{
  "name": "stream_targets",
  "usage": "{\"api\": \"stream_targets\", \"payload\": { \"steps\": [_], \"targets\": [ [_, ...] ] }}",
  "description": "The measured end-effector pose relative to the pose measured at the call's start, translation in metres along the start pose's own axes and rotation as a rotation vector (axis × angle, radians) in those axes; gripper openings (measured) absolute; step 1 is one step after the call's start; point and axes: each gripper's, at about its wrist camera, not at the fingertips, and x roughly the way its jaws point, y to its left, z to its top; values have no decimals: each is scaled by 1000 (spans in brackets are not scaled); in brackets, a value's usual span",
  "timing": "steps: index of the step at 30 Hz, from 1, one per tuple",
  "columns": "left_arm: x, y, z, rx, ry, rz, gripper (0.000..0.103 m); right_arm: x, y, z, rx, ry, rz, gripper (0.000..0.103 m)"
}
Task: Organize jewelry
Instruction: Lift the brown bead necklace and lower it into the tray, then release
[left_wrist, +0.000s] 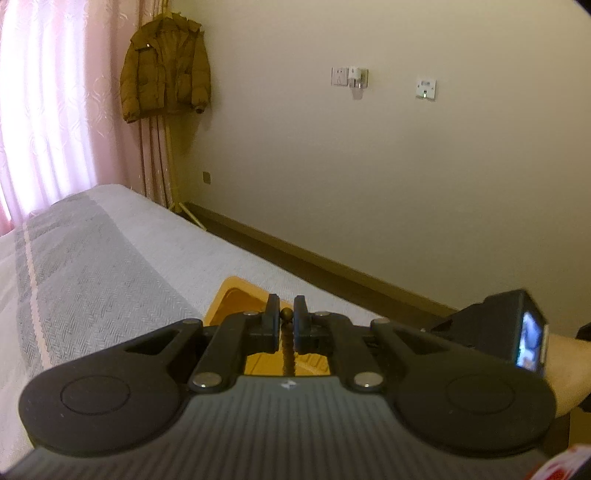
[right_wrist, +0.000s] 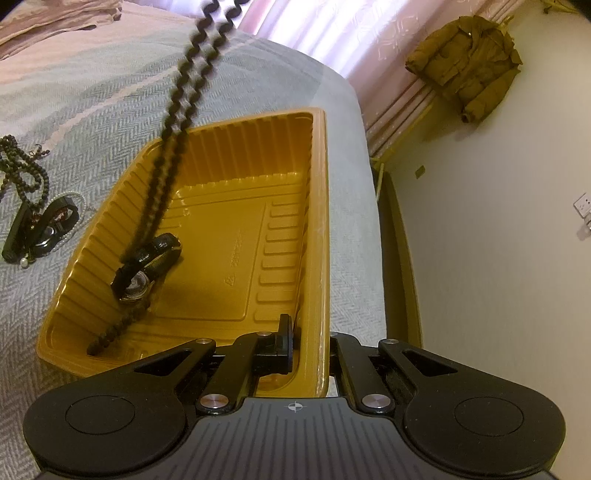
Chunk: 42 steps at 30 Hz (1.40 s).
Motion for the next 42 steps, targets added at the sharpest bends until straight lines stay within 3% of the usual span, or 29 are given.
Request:
{"api": "stream_targets", "payload": {
  "steps": [11, 26, 27, 28, 29, 35, 39, 42],
  "targets": [
    [59, 17, -34, -20, 140, 43, 6, 1, -3, 0, -2, 2, 18, 4],
    [82, 30, -53, -80, 206, 25, 7, 5, -4, 1, -3, 9, 22, 4],
    [82, 31, -53, -89, 199, 26, 17, 5, -4, 1, -2, 9, 22, 4],
    [80, 34, -52, -105, 194, 28, 35, 5, -4, 1, -1, 10, 23, 4],
    [78, 36, -52, -117, 189, 35, 40, 6, -4, 1, 1, 11, 24, 4],
    [62, 51, -59, -129, 181, 77, 41, 4, -3, 1, -2, 3, 26, 4],
    [41, 63, -74, -152, 166, 114, 58, 3, -3, 1, -1, 3, 28, 4],
    [24, 72, -89, -161, 165, 141, 58, 2, -4, 0, 0, 3, 30, 4]
  ]
}}
